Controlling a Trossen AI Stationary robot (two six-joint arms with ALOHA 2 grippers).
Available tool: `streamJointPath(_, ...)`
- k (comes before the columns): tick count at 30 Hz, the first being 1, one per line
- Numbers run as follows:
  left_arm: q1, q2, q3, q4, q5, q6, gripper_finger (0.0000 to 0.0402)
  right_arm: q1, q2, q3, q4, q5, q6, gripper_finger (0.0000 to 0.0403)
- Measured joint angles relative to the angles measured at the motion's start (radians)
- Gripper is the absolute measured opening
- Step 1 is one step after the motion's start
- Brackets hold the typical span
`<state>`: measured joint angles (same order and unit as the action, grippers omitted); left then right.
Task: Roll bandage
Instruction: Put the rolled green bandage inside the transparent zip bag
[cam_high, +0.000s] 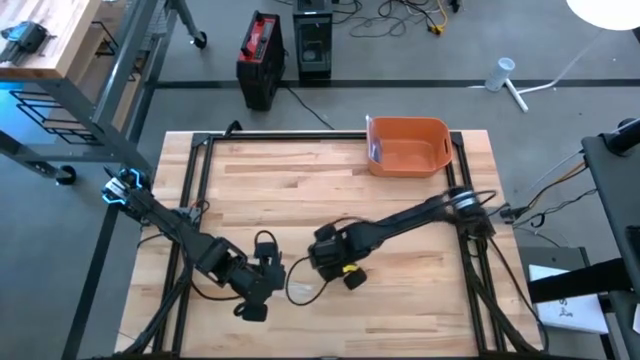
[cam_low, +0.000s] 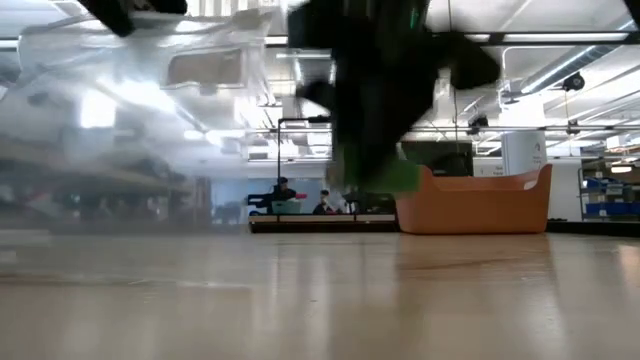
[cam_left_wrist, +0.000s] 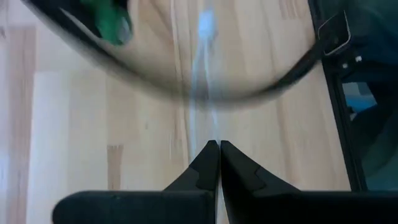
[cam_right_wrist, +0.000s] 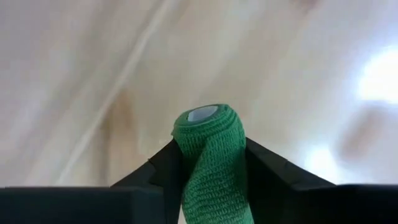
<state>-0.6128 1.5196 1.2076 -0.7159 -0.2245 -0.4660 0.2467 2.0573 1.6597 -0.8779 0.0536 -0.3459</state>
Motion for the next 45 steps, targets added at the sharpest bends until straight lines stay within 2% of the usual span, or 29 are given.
streamJointPath(3,0.0,0.0,0.0,0.037,-0.049,0.04,0.0,0.013,-0.135,-0.011,0.013,0.0,0.057,0.0127)
streamJointPath(6,0.002,0.0,0.0,0.102,-0.082,0.104,0.0,0.036,-0.26,-0.044,0.153,-0.006,0.102,0.013)
streamJointPath(12,0.0,0.0,0.0,0.224,-0.224,0.255,0.0,0.085,-0.466,-0.188,0.717,-0.157,0.16,0.0139)
streamJointPath(17,-0.003,0.0,0.0,0.299,-0.338,0.385,0.0,0.103,-0.516,-0.385,1.149,-0.158,0.229,0.013)
streamJointPath(20,-0.003,0.0,0.0,0.348,-0.367,0.457,0.0,0.105,-0.511,-0.494,1.399,-0.153,0.27,0.0123)
streamJointPath(25,-0.003,0.0,0.0,0.394,-0.37,0.543,0.0,0.102,-0.464,-0.601,1.666,-0.049,0.271,0.0121)
streamJointPath(28,0.001,0.0,0.0,0.394,-0.404,0.574,0.0,0.098,-0.434,-0.618,1.746,-0.042,0.306,0.0125)
streamJointPath(35,0.034,0.0,0.0,0.402,-0.454,0.649,0.0,0.098,-0.378,-0.626,1.78,-0.023,0.383,0.0121)
streamJointPath(45,0.006,0.0,0.007,0.41,-0.48,0.741,0.0,0.095,-0.43,-0.664,1.778,0.029,0.385,0.0127)
